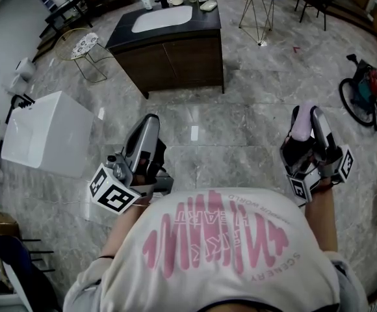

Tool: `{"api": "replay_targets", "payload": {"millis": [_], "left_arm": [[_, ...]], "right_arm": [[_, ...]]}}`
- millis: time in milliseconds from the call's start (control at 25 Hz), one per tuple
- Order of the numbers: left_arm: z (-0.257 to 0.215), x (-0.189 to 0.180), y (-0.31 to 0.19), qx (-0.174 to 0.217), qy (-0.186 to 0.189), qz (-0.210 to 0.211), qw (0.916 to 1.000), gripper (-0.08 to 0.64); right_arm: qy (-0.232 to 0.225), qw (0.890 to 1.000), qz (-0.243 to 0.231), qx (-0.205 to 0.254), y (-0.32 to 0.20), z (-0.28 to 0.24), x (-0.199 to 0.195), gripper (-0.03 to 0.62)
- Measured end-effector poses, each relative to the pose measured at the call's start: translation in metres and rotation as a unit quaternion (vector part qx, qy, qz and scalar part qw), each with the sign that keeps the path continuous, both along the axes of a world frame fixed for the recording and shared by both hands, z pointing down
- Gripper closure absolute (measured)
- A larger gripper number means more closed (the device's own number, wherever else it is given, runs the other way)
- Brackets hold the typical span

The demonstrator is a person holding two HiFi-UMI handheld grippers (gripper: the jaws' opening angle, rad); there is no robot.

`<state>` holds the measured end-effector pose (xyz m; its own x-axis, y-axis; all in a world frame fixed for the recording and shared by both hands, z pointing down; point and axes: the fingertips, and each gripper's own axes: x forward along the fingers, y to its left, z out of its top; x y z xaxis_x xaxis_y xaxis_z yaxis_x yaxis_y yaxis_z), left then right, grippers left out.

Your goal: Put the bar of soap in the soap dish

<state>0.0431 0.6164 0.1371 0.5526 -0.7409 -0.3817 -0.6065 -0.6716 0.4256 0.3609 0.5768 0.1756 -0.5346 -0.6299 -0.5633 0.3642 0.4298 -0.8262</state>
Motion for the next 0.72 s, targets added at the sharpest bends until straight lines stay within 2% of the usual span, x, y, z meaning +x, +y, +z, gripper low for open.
{"api": "replay_targets", "payload": {"millis": [200,520,720], "left_arm": [[0.010,-0.003,-0.015,-0.023,0.002,-0.007,0.9997,0.552],[0.011,0.000,-0.035,-0.030,0.008,0.011,0.9995,0.552],[0.011,-0.008,-0.040,-0.026,0.000,0.007,0.9996,0.552]], "right_arm": [[-0.057,0.998,0.023,0.030,-0.005,-0.006,0.013,0.374],[-0.023,0.999,0.034,0.001,0.002,0.012,0.011,0.374],[-0.027,0.999,0.033,-0.010,-0.008,0.019,0.002,0.374]]}}
